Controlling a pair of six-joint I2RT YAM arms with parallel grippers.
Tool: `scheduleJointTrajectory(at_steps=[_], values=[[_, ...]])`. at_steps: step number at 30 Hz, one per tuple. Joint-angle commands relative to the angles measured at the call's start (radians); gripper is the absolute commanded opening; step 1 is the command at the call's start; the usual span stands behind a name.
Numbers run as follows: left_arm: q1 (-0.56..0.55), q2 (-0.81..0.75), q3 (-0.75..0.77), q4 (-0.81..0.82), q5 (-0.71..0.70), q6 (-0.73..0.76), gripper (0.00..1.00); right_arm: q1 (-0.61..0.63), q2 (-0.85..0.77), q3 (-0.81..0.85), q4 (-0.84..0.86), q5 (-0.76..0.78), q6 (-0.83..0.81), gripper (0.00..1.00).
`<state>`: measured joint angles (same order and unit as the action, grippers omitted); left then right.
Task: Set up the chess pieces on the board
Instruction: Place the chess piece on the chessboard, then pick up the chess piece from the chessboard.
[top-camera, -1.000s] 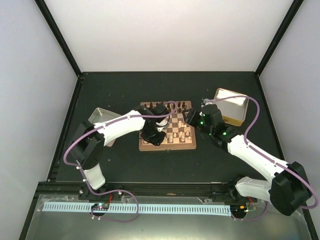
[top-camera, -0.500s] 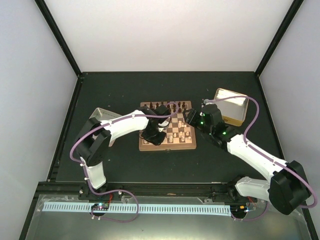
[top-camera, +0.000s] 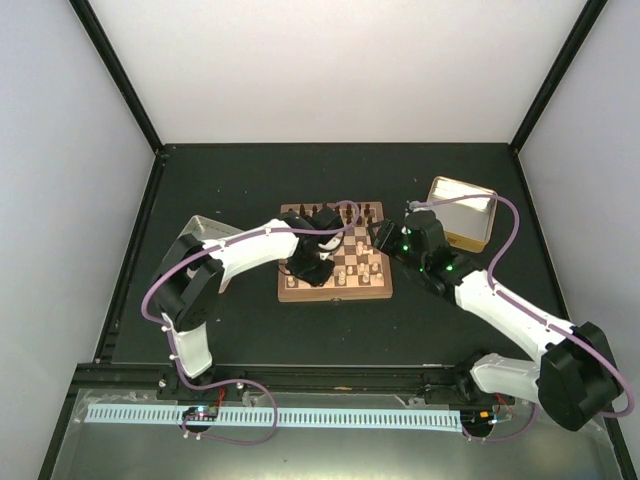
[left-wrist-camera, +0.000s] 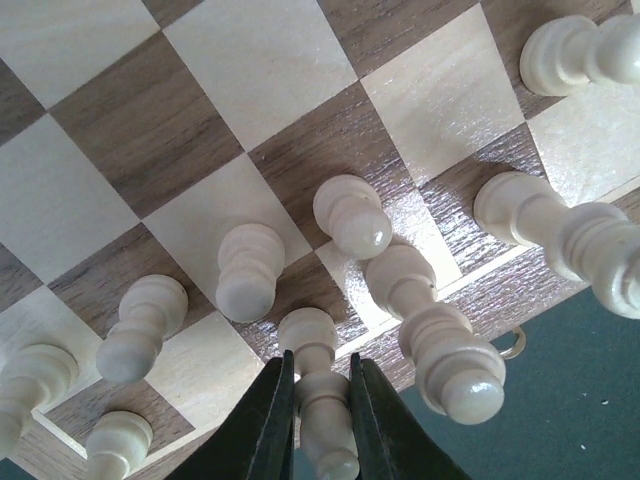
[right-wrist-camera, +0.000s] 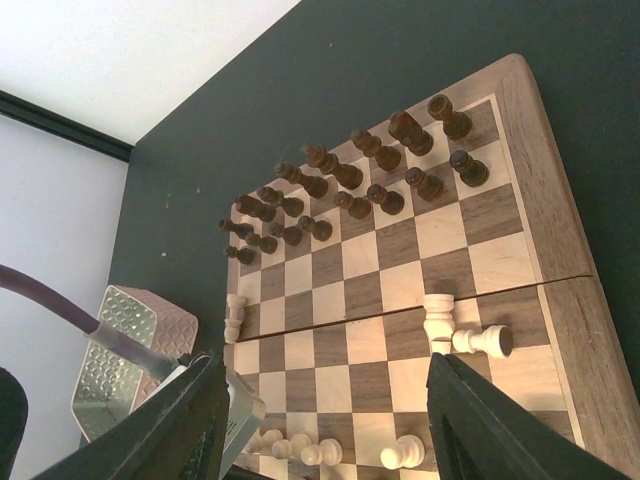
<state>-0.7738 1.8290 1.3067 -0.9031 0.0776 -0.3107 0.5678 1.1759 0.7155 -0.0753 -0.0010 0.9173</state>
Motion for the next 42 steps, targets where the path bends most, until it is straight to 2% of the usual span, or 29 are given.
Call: scheduleJointTrajectory(at_steps=[1, 9, 17, 25, 29, 36, 42], values=[[-0.004, 0.031, 0.03, 0.018, -0.036, -0.012, 0.14, -0.009, -0.025, -0.004, 0.01, 0.03, 0.0, 0.56], [-0.004, -0.004, 0.018, 0.004, -0.016, -0.013, 0.31, -0.009, -0.04, -0.01, 0.003, 0.023, -0.001, 0.56], [-0.004, -0.081, 0.005, -0.014, -0.01, -0.02, 0.34, -0.009, -0.06, -0.017, -0.003, 0.016, 0.004, 0.56], [0.011, -0.227, -0.043, 0.01, -0.077, -0.037, 0.34, -0.009, -0.051, 0.001, -0.022, -0.032, -0.028, 0.56], [0.047, -0.269, -0.064, 0.051, -0.156, -0.047, 0.41, -0.009, -0.027, 0.021, -0.04, -0.072, -0.054, 0.56], [0.145, -0.232, -0.073, 0.146, -0.186, -0.04, 0.49, -0.009, -0.038, 0.011, -0.039, -0.06, -0.055, 0.55], [0.22, -0.119, -0.022, 0.2, -0.139, -0.031, 0.51, -0.009, -0.041, 0.001, -0.038, -0.057, -0.066, 0.56]])
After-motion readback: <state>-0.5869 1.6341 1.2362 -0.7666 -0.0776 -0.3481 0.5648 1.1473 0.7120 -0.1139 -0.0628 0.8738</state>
